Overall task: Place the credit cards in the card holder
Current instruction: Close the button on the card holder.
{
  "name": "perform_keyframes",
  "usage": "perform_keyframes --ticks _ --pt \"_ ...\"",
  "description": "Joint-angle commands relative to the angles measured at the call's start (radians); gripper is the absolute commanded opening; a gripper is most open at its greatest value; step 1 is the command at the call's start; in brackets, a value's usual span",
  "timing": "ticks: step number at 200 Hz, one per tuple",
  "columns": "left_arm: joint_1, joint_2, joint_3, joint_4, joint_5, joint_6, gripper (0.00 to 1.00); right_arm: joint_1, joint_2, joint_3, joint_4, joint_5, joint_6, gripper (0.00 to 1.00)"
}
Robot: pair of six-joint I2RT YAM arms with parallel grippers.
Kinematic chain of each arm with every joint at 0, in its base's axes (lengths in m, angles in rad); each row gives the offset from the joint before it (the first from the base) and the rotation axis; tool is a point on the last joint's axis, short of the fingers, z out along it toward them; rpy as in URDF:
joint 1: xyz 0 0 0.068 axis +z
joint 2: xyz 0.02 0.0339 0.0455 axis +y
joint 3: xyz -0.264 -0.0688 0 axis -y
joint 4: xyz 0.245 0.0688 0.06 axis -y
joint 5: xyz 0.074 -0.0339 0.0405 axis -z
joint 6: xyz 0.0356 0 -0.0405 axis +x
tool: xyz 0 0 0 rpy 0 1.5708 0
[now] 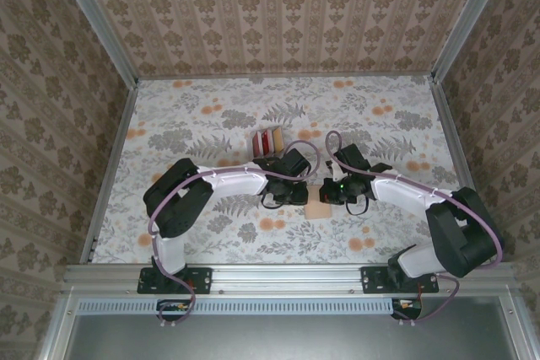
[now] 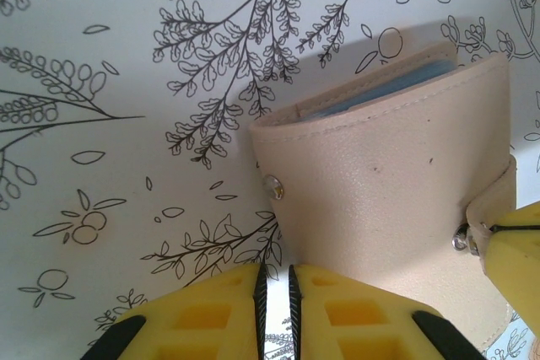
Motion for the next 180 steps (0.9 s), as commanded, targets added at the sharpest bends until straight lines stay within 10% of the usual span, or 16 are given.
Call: perform_keyframes --ticks 1,180 --pt "-0.012 0.025 0.022 -0.005 0.012 0.014 0.18 0.005 0.016 0.022 -0.028 0.04 0.004 0.04" --pt "-0.012 0.029 0.016 -0.007 0.012 0.017 0.18 0.038 0.08 0.071 -0.059 0.064 -0.002 0.05"
